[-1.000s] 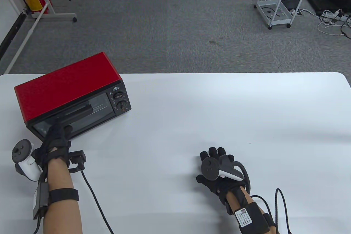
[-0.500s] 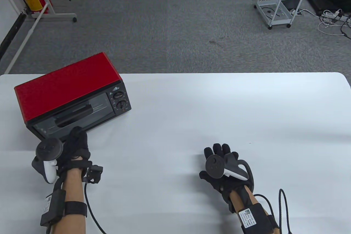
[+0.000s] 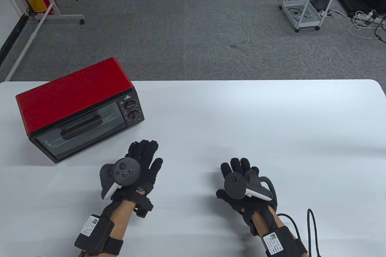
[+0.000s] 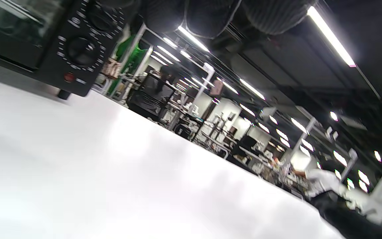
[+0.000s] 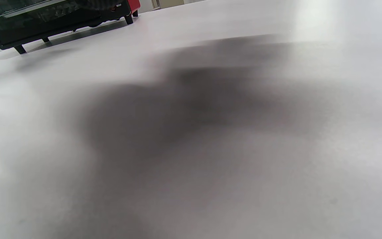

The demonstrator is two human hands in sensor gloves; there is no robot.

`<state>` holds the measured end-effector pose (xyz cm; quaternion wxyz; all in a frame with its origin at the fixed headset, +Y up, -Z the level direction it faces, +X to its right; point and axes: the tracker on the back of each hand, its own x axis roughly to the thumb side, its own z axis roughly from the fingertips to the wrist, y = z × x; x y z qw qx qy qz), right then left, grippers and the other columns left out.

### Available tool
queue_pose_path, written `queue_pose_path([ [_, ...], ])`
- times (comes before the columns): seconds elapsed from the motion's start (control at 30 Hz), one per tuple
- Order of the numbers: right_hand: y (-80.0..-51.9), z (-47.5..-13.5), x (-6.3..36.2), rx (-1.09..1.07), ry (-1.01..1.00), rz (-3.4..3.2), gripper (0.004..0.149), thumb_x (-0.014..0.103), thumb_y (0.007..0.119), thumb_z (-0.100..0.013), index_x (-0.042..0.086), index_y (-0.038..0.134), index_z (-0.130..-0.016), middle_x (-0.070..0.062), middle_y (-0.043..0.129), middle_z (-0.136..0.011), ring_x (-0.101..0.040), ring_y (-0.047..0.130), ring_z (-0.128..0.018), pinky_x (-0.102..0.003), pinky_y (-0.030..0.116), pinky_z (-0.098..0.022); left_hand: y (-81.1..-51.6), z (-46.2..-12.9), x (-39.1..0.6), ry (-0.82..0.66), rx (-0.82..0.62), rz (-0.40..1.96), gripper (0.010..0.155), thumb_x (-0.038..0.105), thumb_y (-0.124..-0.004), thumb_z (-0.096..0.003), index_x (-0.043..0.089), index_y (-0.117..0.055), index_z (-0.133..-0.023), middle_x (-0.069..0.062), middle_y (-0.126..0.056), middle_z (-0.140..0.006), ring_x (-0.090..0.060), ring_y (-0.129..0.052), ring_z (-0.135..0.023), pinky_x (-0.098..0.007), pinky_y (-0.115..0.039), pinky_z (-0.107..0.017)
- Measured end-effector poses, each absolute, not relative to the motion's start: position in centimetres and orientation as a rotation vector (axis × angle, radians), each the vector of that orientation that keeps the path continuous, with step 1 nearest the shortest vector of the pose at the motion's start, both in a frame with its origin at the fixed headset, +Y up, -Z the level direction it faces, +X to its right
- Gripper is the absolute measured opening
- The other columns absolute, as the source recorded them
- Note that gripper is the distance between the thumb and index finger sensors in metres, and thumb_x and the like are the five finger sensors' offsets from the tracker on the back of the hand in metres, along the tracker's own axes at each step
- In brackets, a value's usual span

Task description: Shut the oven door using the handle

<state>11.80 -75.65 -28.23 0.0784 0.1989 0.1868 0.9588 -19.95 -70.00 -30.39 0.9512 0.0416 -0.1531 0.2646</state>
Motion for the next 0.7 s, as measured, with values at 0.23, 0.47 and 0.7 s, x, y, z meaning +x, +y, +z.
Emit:
queue_pose_path([
  [0.23, -76.4, -28.0, 11.3, 0.621, 0.599, 2.894, 0.087, 0.052, 0.051, -0.054, 0.005, 0.0, -0.107, -0.038, -0.005, -0.108, -0.069, -0.001, -0.095, -0.082, 0.015, -0.063, -73.0, -29.6, -17.3, -0.4, -0.049, 0.375, 0.075, 0.048, -0.06, -0.0564, 0.009, -0.042, -0.118, -0.026, -0.029, -0.118, -0.061, -0.019, -0.102, -0.078, -0.029, -0.064],
  [0.47, -77.3, -27.7, 11.1, 0.632, 0.657, 2.895, 0.087, 0.052, 0.051, -0.054, 0.005, 0.0, -0.107, -0.038, -0.005, -0.108, -0.069, -0.001, -0.095, -0.082, 0.015, -0.063, -74.5, -29.1, -17.0, -0.424, -0.132, 0.344, 0.076, 0.048, -0.059, -0.0563, 0.01, -0.037, -0.118, -0.026, -0.023, -0.118, -0.06, -0.012, -0.1, -0.078, -0.024, -0.063],
  [0.7, -77.3, -27.8, 10.8, 0.634, 0.663, 2.897, 0.087, 0.052, 0.051, -0.054, 0.005, 0.0, -0.107, -0.038, -0.005, -0.108, -0.069, -0.001, -0.095, -0.082, 0.015, -0.063, -75.2, -29.2, -17.3, -0.412, -0.162, 0.309, 0.076, 0.048, -0.059, -0.0561, 0.01, -0.036, -0.118, -0.025, -0.022, -0.118, -0.06, -0.011, -0.1, -0.078, -0.022, -0.063],
])
